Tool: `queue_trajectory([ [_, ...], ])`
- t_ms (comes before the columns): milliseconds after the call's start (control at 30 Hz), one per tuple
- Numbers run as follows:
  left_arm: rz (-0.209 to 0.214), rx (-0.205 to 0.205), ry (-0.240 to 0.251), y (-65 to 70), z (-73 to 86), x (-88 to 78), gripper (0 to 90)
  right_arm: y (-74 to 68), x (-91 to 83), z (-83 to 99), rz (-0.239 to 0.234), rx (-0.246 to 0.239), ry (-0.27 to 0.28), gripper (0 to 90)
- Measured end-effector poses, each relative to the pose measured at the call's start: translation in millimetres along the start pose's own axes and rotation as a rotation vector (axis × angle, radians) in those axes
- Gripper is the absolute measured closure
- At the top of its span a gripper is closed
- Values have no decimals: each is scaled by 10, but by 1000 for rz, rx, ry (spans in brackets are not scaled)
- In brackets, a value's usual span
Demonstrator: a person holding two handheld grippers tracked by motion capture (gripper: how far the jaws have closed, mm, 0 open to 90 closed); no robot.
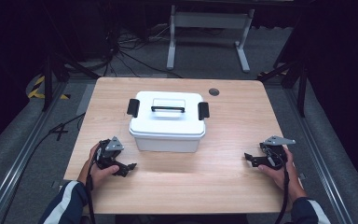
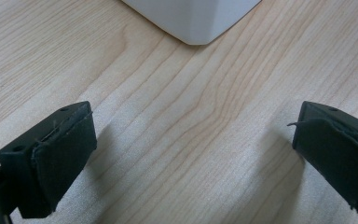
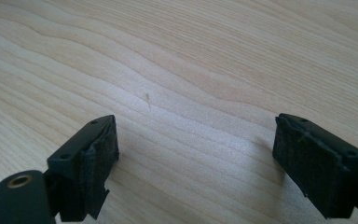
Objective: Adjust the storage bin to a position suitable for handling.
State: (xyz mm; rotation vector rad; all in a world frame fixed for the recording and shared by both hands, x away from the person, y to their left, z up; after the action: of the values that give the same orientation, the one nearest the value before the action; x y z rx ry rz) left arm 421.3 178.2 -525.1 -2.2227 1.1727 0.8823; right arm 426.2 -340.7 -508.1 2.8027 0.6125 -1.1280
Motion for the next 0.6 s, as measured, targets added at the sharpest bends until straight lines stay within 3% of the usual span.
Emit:
queue_trajectory([
  [600,3,-1,1,1,4,-4,2,-3,-7,4,0,6,0,144],
])
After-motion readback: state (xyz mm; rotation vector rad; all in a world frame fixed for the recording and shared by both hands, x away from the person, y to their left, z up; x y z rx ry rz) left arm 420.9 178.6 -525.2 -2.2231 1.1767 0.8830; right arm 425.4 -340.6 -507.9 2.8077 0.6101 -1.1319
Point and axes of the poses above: each handheld gripper's, and its own axes: x roughly forward along the jaws, z roughly out of its underside, y roughly to its right, the point moved 6 cm from there along x, roughly forward along the jaws, and after that the axes turned 10 degrees about x, right-handed, at the moved point
